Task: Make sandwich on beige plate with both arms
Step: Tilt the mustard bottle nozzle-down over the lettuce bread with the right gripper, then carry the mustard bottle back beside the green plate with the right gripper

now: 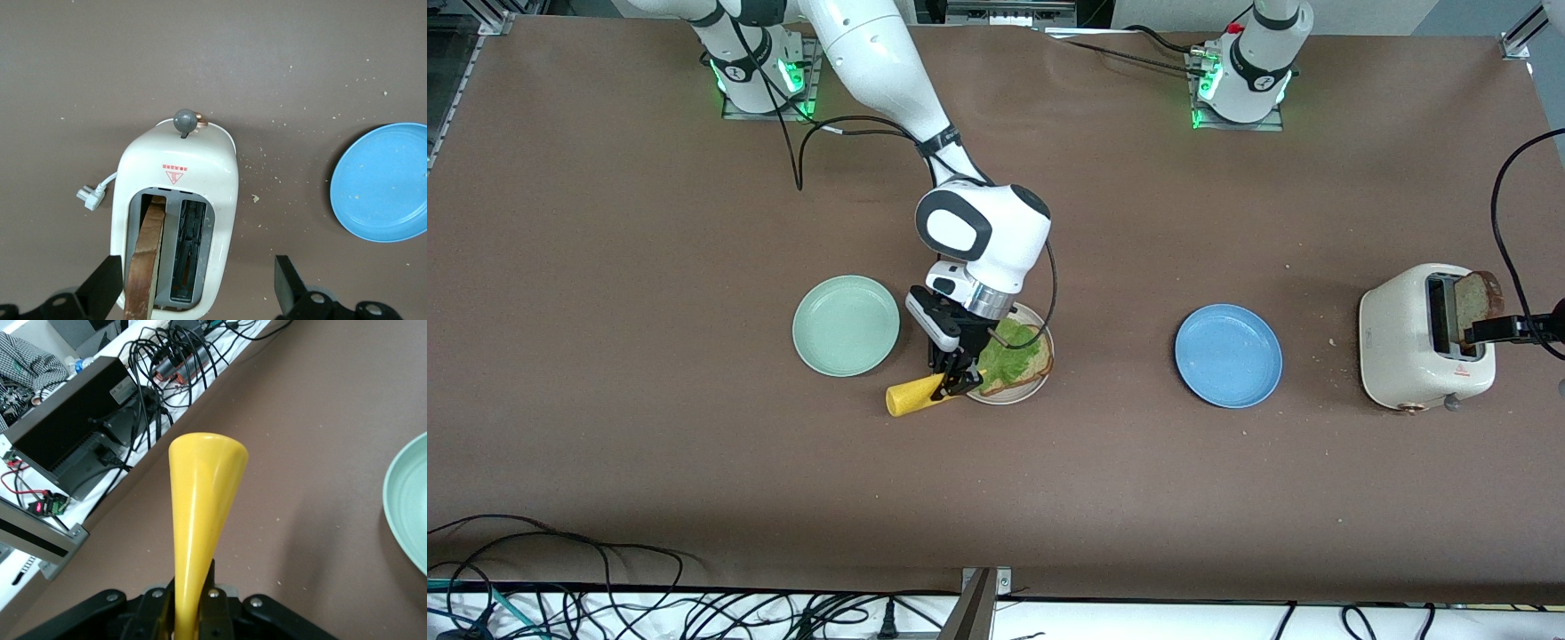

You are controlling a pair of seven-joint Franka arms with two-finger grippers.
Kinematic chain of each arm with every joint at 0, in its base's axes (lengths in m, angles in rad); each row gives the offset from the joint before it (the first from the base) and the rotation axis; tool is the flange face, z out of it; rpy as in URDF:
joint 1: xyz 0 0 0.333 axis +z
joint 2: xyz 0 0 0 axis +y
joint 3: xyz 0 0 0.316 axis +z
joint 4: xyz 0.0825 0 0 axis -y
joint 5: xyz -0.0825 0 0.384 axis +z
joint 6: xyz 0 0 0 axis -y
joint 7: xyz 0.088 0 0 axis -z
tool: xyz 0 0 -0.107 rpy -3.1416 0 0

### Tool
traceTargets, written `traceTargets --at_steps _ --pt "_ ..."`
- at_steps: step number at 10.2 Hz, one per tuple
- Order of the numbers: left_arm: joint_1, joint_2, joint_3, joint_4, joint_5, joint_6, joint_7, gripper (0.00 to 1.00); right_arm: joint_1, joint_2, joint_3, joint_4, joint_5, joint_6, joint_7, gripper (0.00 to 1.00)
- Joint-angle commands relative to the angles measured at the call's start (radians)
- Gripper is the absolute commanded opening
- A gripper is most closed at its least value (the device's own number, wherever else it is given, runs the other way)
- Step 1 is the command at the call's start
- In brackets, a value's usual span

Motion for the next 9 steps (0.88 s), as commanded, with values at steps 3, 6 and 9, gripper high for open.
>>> traceTargets --at_steps 3,6,9 --pt "0.017 -0.118 -0.008 -0.214 0.012 0.121 0.098 1.00 -0.022 -0.058 -0.016 0.038 0.168 -0.023 -0.022 0.07" --pt "0.075 -0.117 -0.008 -0.221 0.012 0.124 0.208 1.00 -0.085 -0.173 -0.014 -0.004 0.356 -0.046 -0.134 0.08" --pt "0.091 -0.143 -0.008 -0.303 0.012 0.200 0.252 1.00 -0.124 -0.308 -0.014 -0.128 0.507 -0.051 -0.223 0.10"
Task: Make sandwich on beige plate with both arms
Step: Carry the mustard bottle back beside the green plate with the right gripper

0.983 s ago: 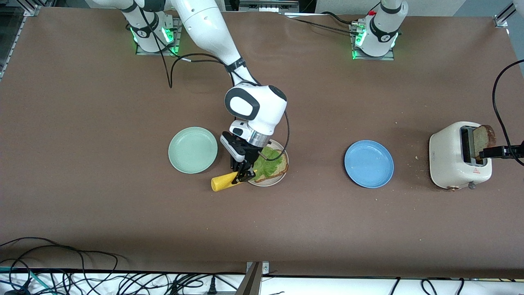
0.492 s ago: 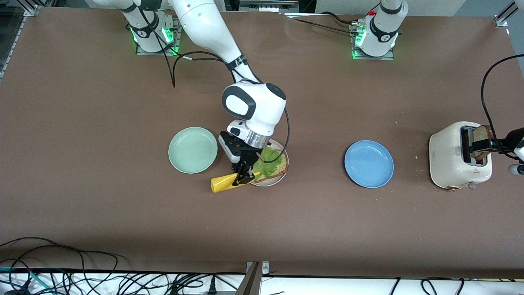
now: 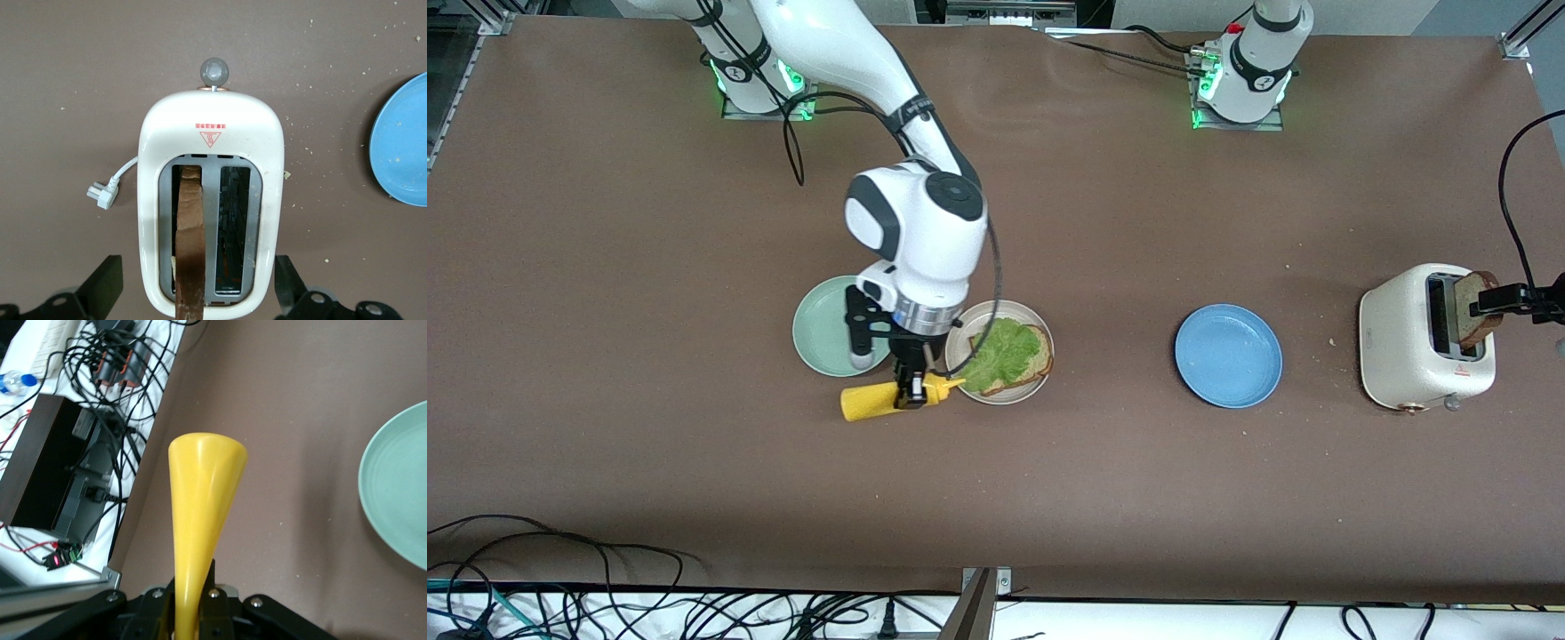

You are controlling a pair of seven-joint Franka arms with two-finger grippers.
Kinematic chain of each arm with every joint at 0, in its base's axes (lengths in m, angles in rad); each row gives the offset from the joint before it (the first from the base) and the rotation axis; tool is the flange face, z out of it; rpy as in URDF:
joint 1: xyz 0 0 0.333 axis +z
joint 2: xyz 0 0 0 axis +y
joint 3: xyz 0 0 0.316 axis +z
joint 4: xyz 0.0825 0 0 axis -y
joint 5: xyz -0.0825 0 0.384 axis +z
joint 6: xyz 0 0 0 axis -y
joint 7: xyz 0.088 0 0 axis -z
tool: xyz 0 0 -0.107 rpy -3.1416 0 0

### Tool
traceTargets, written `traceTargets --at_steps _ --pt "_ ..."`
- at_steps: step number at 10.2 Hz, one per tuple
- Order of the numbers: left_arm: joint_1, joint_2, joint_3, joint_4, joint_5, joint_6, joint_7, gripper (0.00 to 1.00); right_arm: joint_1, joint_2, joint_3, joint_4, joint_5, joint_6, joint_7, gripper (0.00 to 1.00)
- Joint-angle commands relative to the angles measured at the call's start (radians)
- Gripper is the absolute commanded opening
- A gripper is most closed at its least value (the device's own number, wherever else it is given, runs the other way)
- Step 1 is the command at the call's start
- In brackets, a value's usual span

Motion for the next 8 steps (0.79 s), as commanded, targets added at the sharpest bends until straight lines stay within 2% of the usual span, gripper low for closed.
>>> traceTargets --at_steps 1,3,4,5,6,7,8 --pt "0.019 -0.071 -0.011 -0.124 0.012 0.090 0.058 1.00 -0.021 -0.146 0.012 -0.148 0.097 -0.002 -0.088 0.09" --pt "0.021 -0.088 -0.011 -0.179 0.012 0.137 0.078 0.99 -0.081 -0.239 0.012 -0.229 0.209 -0.001 -0.140 0.08" --pt "0.021 -0.092 -0.011 -0.182 0.012 0.139 0.078 0.88 -0.095 -0.281 0.011 -0.277 0.220 0.008 -0.184 0.08" --pt "0.019 -0.095 -0.011 -0.182 0.012 0.139 0.080 0.60 -0.128 -0.319 0.011 -0.323 0.279 0.024 -0.218 0.08" --pt "0.015 -0.103 -0.011 -0.181 0.015 0.141 0.080 0.39 -0.163 -0.342 0.011 -0.347 0.369 0.028 -0.307 0.08" --pt "0.015 -0.105 -0.011 -0.179 0.020 0.141 0.084 0.00 -0.177 -0.364 0.009 -0.378 0.436 0.025 -0.393 0.08" --pt "0.015 -0.105 -0.013 -0.179 0.050 0.141 0.118 0.00 -0.193 -0.394 -0.009 -0.415 0.482 0.028 -0.447 0.08"
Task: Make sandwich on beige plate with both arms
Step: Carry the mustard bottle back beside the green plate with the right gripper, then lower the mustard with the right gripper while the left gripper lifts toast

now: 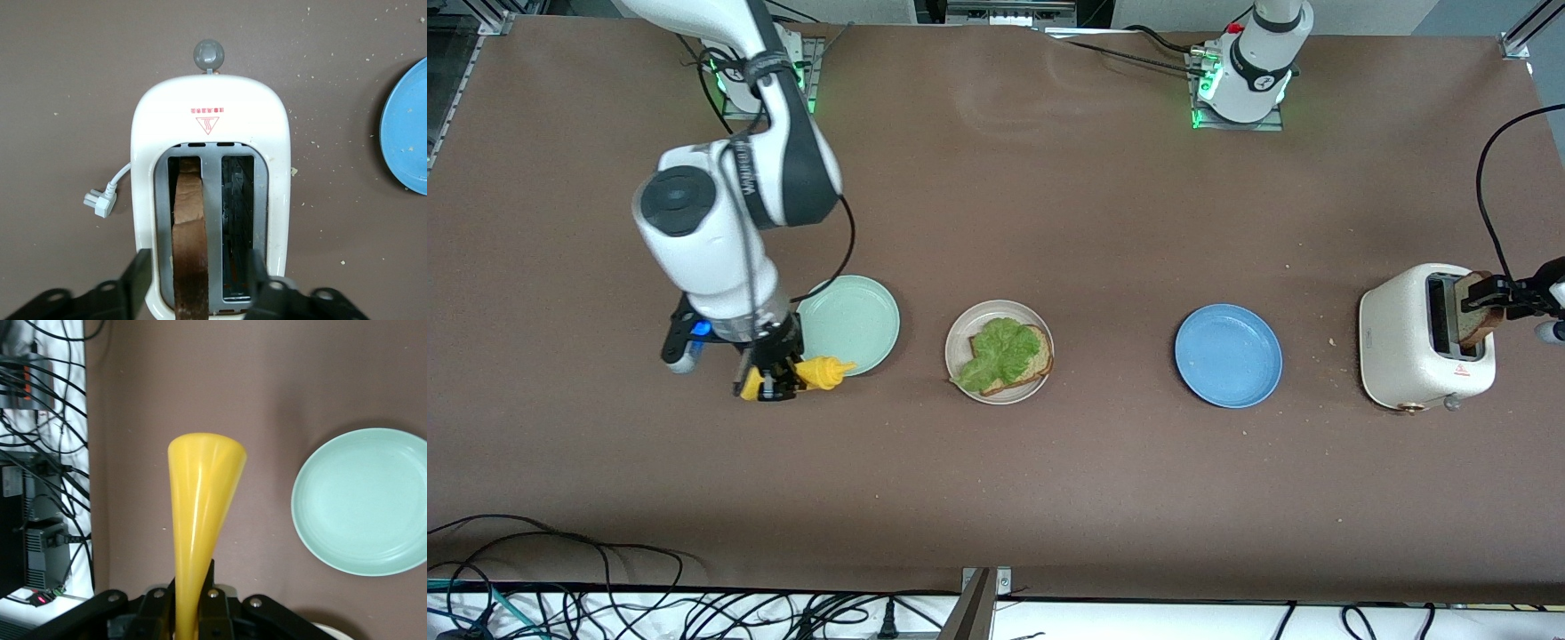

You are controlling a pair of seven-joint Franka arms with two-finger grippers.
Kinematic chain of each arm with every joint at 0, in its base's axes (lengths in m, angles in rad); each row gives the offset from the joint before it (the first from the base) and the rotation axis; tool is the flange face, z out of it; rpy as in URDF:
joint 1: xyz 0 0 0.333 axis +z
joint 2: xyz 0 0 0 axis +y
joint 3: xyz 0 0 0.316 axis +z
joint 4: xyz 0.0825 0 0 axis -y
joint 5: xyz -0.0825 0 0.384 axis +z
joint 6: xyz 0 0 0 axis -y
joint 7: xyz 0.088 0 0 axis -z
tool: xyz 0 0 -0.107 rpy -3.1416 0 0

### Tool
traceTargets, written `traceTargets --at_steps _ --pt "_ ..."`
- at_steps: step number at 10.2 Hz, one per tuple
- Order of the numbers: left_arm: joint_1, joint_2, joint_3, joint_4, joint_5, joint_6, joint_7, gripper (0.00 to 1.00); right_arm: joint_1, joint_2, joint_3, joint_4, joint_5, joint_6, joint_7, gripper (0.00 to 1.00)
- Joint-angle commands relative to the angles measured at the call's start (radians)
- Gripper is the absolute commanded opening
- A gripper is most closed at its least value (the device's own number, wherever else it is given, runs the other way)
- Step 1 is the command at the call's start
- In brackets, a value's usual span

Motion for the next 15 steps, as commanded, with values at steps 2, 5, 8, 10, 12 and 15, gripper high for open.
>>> traceTargets --at_steps 2,5,8,10,12,15 --pt "0.004 -0.031 -0.009 -0.035 0.053 0.017 0.043 0.00 -0.026 -0.127 -0.042 -0.160 0.216 0.022 -0.228 0.09" --pt "0.007 -0.031 -0.009 -0.037 0.053 0.017 0.044 0.00 -0.027 -0.199 -0.146 -0.291 0.420 0.014 -0.470 0.10" --pt "0.004 -0.028 -0.010 -0.003 0.053 0.004 0.043 0.00 -0.029 -0.236 -0.232 -0.385 0.570 -0.045 -0.676 0.10" --pt "-0.004 -0.022 -0.009 0.047 0.055 0.000 0.038 0.00 -0.033 -0.233 -0.302 -0.385 0.672 -0.177 -0.762 0.09" --pt "0.005 0.014 -0.007 0.121 0.059 -0.005 0.047 0.00 -0.132 -0.209 -0.324 -0.390 0.773 -0.351 -0.903 0.10" --pt "0.008 0.015 -0.004 0.159 0.082 -0.016 0.081 0.00 -0.259 -0.181 -0.324 -0.390 0.793 -0.553 -1.000 0.10"
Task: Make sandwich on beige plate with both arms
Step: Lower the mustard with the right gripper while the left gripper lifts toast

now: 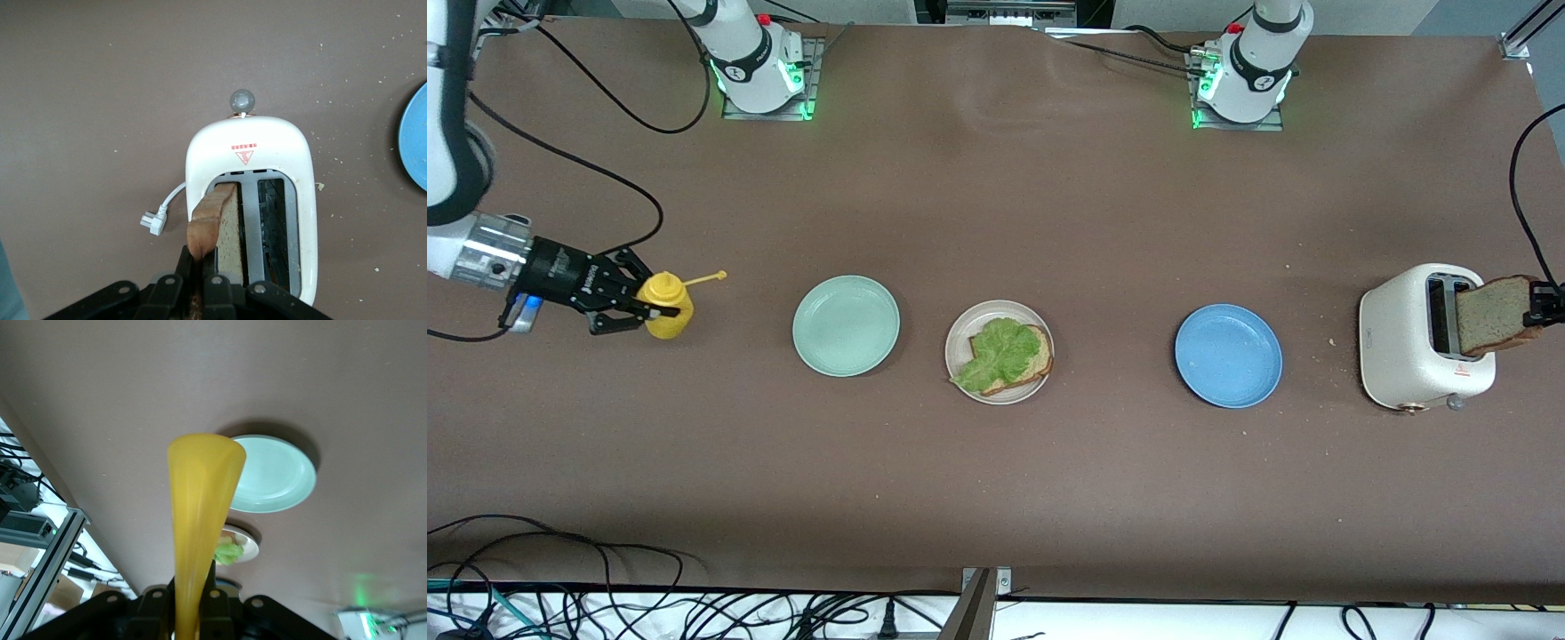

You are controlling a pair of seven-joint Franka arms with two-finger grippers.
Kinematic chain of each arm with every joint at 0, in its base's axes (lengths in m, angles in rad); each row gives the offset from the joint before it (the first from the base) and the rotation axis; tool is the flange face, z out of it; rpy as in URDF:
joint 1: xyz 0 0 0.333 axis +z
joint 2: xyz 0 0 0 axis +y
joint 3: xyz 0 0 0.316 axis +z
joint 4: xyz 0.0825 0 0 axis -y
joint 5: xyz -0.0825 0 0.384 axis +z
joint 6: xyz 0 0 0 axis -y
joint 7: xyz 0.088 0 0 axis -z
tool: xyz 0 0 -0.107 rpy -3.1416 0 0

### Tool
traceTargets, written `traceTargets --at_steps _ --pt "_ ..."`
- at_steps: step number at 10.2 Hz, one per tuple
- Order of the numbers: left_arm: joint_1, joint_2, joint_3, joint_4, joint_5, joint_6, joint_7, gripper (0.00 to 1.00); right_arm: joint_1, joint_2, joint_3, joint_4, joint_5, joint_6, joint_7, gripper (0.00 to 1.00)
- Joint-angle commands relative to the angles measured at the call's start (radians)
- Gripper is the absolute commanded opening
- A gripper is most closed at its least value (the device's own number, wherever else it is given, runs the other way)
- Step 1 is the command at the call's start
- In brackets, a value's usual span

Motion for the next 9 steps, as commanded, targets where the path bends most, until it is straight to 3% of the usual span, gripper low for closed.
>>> traceTargets --at_steps 1,5,7,9 --pt "0.008 0.008 -0.007 0.078 0.015 -0.030 0.051 0.00 -0.081 0.030 0.007 -0.002 0.062 -0.146 -0.082 0.11" --pt "-0.027 0.008 -0.016 0.173 -0.046 -0.180 0.050 0.00 -0.156 0.188 0.008 0.003 0.199 -0.346 -0.247 0.10" --pt "-0.087 0.010 -0.016 0.193 -0.069 -0.225 -0.057 0.00 -0.166 0.252 0.016 0.012 0.252 -0.375 -0.248 0.09" --pt "-0.144 0.010 -0.020 0.193 -0.175 -0.274 -0.181 0.00 -0.169 0.340 0.016 0.023 0.335 -0.456 -0.299 0.09"
